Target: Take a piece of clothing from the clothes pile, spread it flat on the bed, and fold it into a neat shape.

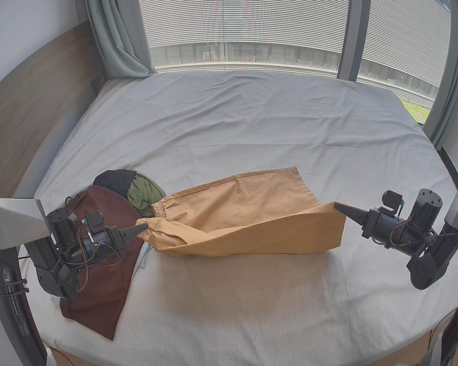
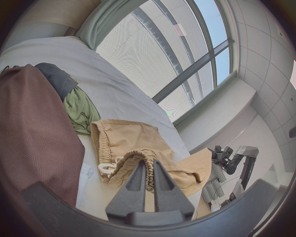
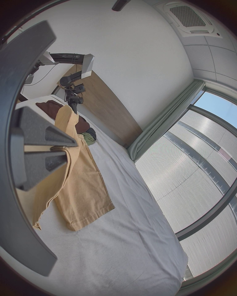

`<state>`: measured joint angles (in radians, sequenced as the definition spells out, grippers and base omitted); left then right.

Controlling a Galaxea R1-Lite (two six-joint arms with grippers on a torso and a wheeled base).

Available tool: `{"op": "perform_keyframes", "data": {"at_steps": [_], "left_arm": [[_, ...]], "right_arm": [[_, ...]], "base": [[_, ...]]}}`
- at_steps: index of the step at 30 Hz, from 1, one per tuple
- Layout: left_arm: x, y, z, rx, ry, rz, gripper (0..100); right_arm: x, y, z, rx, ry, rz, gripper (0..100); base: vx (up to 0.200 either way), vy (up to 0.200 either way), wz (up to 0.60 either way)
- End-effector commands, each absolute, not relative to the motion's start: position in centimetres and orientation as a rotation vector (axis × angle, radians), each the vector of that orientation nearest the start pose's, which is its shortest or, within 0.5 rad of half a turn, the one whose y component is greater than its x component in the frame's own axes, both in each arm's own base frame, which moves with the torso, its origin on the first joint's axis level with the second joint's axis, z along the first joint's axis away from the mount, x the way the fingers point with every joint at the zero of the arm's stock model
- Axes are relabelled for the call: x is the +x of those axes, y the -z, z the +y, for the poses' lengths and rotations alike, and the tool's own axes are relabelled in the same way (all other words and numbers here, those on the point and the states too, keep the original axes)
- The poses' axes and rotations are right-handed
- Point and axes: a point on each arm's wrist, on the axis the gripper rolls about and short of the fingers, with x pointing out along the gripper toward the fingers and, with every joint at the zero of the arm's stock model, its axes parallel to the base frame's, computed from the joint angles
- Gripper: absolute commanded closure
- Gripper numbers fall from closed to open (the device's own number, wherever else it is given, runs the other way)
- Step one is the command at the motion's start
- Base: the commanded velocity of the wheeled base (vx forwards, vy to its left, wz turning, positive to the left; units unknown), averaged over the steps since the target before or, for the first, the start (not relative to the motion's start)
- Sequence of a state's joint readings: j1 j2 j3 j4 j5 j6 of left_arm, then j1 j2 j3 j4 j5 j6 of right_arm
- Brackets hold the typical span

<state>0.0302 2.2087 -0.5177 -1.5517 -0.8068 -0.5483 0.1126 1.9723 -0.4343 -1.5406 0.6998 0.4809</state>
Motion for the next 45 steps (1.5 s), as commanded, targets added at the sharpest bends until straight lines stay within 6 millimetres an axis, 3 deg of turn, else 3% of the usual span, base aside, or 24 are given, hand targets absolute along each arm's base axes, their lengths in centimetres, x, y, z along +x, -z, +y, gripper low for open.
{"op": "perform_keyframes", "data": {"at_steps": [1, 14, 23, 33, 45], "left_arm": [[33.2, -4.8, -0.7, -0.597, 0.689, 0.326, 100], [33.7, -4.5, -2.0, -0.626, 0.658, 0.328, 100], [34.6, -4.1, -2.0, -0.627, 0.619, 0.308, 100], [35.7, -4.3, -1.9, -0.651, 0.582, 0.277, 100], [37.2, -3.9, -2.0, -0.688, 0.520, 0.242, 100]], "right_arm": [[30.2, -11.2, 4.8, 0.461, -0.801, 0.157, 100], [33.7, -12.0, 4.7, 0.484, -0.795, 0.083, 100], [36.2, -11.1, 4.6, 0.485, -0.786, 0.082, 100], [38.9, -12.2, 5.0, 0.511, -0.809, 0.028, 100], [42.3, -11.1, 5.3, 0.534, -0.812, 0.036, 100]], "base": [[0.000, 0.000, 0.00], [0.000, 0.000, 0.00], [0.000, 0.000, 0.00], [0.000, 0.000, 0.00], [0.000, 0.000, 0.00]]}}
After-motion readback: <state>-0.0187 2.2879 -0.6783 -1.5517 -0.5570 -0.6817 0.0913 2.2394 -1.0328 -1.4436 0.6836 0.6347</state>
